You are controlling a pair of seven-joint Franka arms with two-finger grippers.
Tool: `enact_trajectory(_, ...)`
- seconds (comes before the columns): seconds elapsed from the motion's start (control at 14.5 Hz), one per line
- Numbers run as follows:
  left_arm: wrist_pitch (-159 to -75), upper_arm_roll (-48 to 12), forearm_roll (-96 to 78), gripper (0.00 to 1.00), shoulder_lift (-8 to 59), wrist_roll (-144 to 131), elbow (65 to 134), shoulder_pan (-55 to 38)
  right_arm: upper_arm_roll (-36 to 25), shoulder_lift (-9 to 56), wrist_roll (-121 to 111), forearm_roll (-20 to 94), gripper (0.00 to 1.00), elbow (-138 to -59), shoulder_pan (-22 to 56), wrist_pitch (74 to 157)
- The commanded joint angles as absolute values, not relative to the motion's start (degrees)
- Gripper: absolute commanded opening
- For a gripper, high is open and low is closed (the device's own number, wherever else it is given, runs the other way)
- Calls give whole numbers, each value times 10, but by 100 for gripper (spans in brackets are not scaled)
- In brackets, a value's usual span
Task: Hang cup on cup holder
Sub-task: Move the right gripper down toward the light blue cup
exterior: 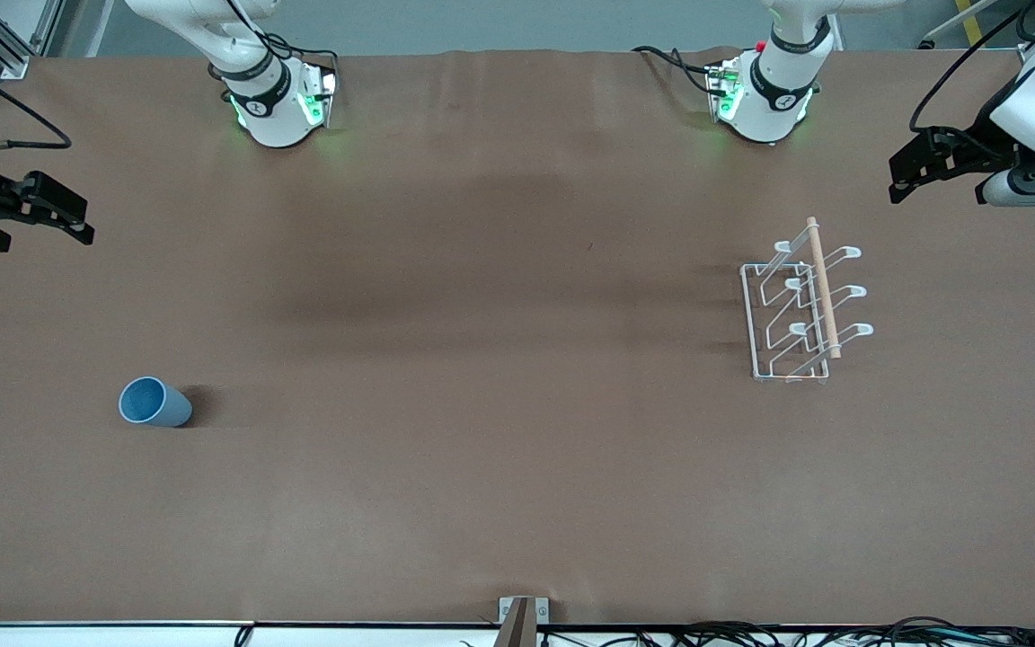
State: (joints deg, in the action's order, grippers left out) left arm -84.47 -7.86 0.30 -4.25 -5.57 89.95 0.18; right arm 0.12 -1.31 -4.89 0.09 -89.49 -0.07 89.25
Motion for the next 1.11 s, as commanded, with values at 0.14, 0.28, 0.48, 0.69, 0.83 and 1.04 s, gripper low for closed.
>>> enact_trajectory(0.14,-844,-81,4,100,-36,-46,887,4,5,-17,-56,5,100,-899,-9,893)
enact_trajectory(0.28,-844,-81,4,100,-36,-46,887,4,4,-17,-56,5,100,-899,-9,894)
enact_trajectory(0.48,-844,-81,4,100,-36,-46,886,4,5,-12,-56,6,100,-898,-17,896)
enact_trajectory(0.69,-845,-81,3,100,-36,-46,887,4,4,-3,-56,11,100,-898,-28,903)
enact_trajectory(0.83,-844,-81,3,100,-33,-47,886,3,4,10,-57,11,100,-899,-39,920)
enact_trajectory(1.04,-845,-81,3,100,-33,-47,886,1,4,45,-59,11,100,-925,-59,967)
